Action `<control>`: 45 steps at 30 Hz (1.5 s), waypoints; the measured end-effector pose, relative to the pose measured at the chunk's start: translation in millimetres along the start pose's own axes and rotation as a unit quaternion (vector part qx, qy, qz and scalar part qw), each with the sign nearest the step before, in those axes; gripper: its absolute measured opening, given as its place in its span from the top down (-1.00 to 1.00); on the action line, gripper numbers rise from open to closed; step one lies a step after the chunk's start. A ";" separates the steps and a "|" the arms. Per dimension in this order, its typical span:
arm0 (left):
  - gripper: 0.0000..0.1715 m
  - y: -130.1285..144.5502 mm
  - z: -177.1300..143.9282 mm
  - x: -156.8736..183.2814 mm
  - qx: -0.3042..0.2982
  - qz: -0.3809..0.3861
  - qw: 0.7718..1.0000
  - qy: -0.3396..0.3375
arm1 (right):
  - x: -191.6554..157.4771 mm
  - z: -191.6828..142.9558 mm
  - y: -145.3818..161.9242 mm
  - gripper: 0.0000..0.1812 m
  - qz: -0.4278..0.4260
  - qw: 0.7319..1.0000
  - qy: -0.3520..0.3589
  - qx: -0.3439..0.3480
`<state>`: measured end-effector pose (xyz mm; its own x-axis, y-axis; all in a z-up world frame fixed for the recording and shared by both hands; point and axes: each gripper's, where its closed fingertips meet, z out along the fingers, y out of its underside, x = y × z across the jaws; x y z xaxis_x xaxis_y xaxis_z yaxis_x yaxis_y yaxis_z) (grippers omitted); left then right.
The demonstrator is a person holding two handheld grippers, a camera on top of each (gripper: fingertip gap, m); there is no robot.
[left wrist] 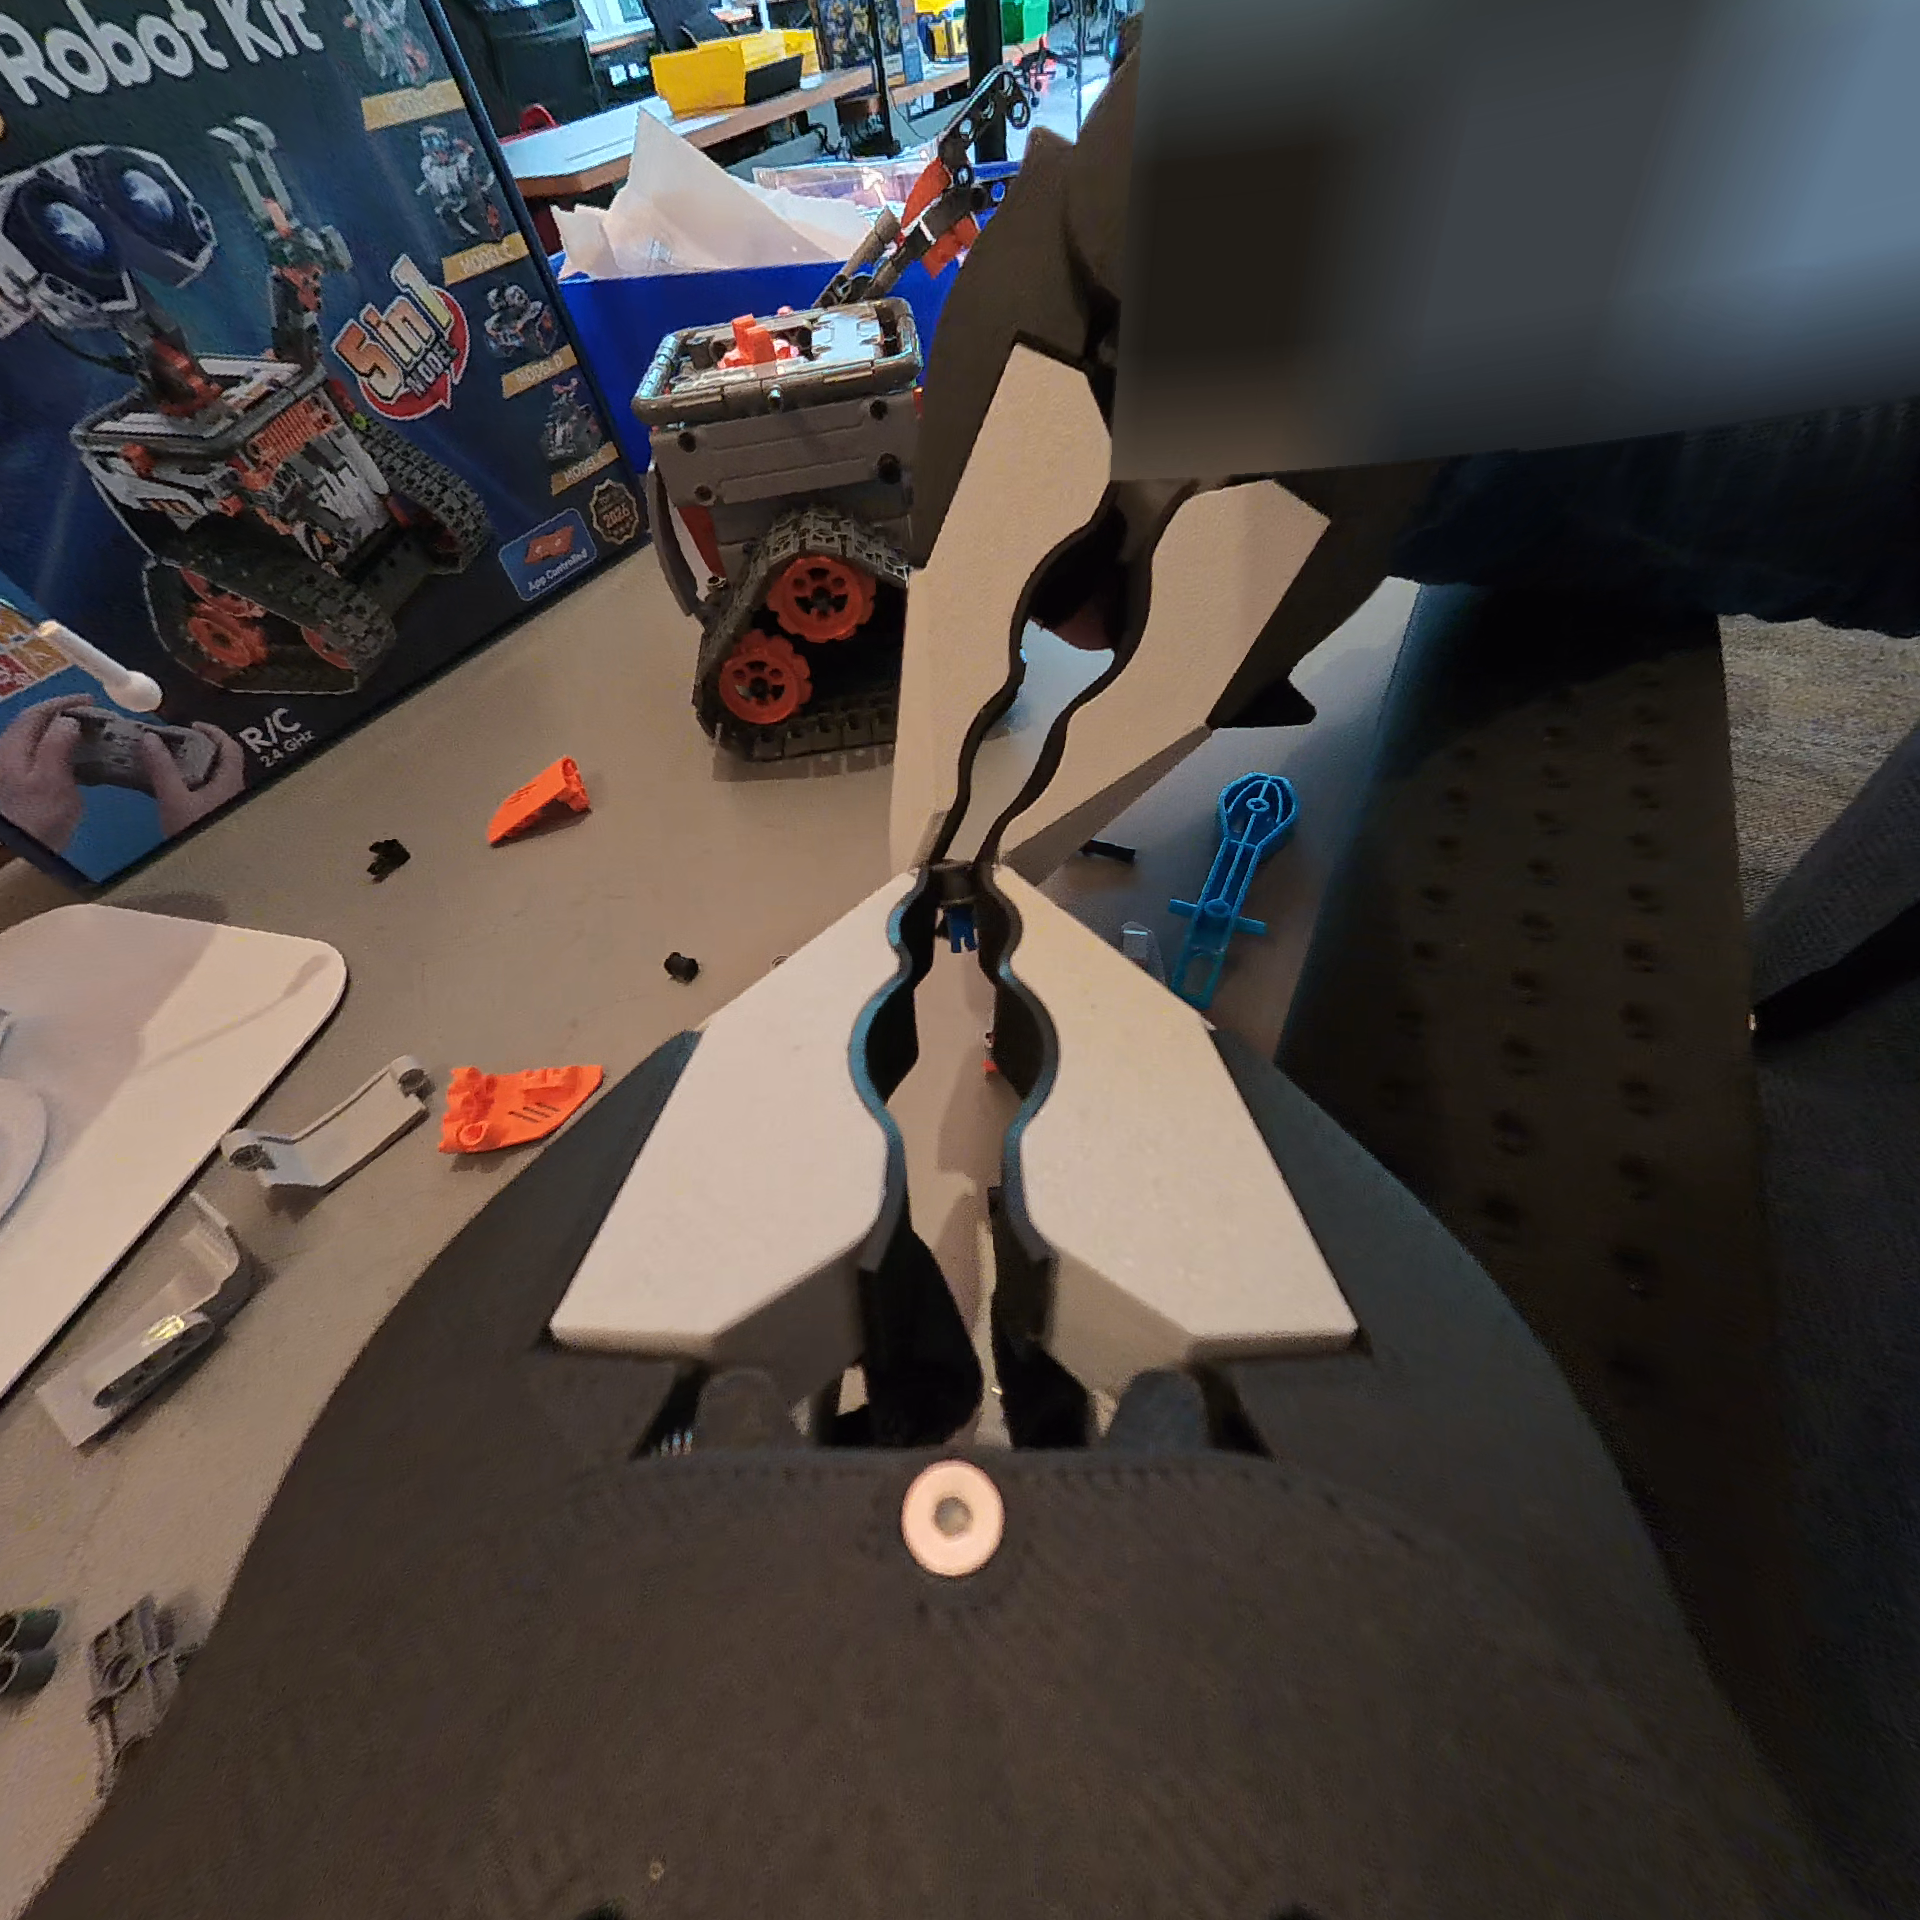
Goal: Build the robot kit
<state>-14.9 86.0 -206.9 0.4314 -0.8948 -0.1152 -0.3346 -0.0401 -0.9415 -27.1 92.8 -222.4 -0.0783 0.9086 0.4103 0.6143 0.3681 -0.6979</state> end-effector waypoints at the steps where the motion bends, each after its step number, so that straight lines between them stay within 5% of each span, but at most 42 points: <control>1: 0.94 0.2 -0.1 0.1 0.000 -0.001 1.000 0.001 | 0.0 -0.5 -0.4 0.97 0.002 1.000 0.000 0.002; 14: 0.95 -16.1 -5.0 5.5 0.056 -0.057 0.996 0.051 | -2.3 -17.0 -15.1 0.96 0.112 0.987 -0.075 0.087; 33: 0.95 -11.6 -5.4 1.0 0.035 -0.019 0.999 0.024 | 2.2 -20.0 -10.0 0.87 0.110 0.989 -0.065 0.071; 45: 0.95 -7.0 -48.5 -32.6 0.022 -0.043 0.998 -0.037 | -3.4 -23.6 49.2 0.73 0.117 0.987 -0.103 -0.033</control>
<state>-67.2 93.9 -181.2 0.5182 -0.8535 -0.0549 -0.2568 -0.0940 -0.9619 22.0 103.2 -244.2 -0.0819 0.9907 0.1085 0.6842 0.1350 -0.7167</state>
